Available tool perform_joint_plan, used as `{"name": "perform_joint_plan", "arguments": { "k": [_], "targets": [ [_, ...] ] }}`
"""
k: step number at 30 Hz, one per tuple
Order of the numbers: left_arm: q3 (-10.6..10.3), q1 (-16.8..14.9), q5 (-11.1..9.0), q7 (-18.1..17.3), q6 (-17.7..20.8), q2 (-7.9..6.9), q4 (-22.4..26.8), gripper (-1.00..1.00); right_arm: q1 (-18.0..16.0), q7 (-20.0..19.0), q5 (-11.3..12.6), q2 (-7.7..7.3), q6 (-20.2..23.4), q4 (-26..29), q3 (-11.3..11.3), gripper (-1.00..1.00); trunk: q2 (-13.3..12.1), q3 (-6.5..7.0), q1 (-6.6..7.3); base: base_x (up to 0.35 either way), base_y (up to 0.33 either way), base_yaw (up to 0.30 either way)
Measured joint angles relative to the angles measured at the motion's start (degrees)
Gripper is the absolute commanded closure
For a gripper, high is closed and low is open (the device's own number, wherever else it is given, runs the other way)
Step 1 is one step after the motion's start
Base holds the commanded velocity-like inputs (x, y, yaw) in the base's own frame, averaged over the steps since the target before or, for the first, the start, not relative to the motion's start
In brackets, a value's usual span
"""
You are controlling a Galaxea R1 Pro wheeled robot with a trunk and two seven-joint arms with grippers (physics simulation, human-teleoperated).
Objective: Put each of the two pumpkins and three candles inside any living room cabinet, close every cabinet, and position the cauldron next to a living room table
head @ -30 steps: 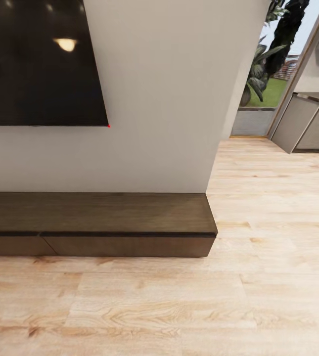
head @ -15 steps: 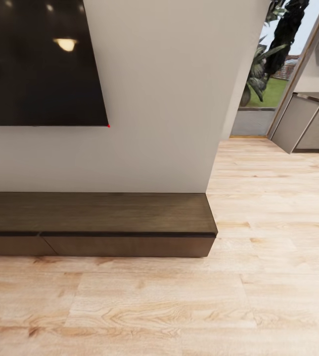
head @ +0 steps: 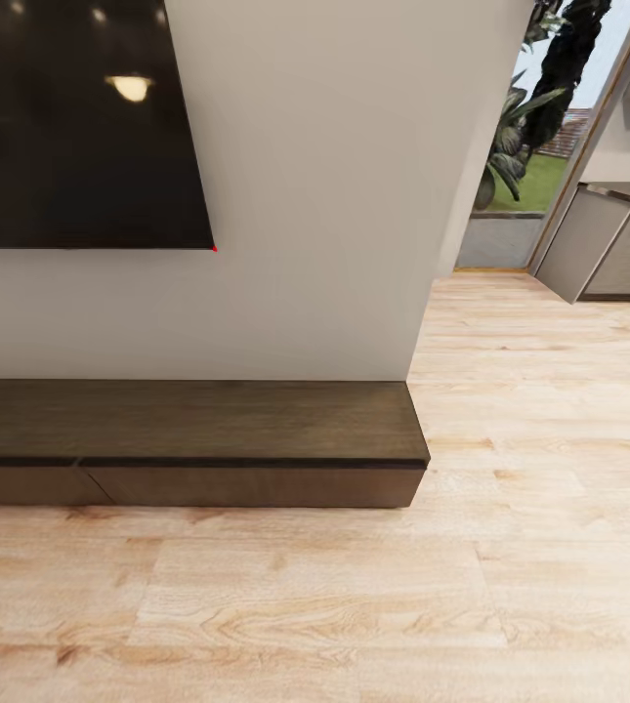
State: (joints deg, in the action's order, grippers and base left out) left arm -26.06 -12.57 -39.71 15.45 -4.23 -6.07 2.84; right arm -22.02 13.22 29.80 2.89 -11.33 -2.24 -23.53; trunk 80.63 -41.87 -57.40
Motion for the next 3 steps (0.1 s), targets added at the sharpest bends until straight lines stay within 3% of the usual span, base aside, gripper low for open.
{"name": "perform_joint_plan", "arguments": {
  "k": [3],
  "targets": [
    [0.0, 0.0, 0.0, 0.0, 0.0, -0.02, 0.0, -1.0, 0.0, 0.0, 0.0, -0.18, 0.0, 0.0, 0.1, -1.0, 0.0, 0.0, 0.0, 0.0, 0.0, 0.0]
  ]
}}
